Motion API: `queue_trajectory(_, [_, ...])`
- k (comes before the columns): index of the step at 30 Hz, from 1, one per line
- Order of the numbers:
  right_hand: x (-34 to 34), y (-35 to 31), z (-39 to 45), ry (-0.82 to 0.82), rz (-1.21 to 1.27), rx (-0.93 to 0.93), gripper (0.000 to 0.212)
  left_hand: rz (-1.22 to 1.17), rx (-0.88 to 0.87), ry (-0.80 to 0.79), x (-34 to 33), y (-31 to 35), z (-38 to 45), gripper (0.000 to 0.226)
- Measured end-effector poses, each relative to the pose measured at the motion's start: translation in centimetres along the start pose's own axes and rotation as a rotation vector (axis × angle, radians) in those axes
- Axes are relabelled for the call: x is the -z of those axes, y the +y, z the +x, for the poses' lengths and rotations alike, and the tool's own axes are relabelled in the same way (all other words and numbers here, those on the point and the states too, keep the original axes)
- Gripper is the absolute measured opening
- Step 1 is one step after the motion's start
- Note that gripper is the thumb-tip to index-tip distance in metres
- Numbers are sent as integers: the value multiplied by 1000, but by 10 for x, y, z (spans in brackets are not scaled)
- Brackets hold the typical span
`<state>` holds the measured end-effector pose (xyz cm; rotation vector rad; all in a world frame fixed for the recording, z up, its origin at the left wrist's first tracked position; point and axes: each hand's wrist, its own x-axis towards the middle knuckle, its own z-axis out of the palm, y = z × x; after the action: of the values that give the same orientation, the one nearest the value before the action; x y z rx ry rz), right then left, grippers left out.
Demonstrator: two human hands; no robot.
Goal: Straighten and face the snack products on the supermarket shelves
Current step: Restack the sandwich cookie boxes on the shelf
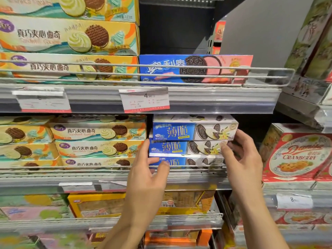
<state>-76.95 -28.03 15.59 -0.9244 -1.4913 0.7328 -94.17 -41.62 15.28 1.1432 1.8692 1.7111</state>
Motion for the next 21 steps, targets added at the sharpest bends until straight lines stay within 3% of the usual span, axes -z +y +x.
queue_trajectory(4, [-2,0,0,2,-13,26,44,-11,46,-10,-7,-2,0,73])
queue_trajectory(15, [-7,1,0,27,-4,34,45,-88,46,47,-14,-7,0,57])
queue_trajectory(21, [-7,2,0,28,-3,20,44,-90,4,53,-21,-4,-2,65])
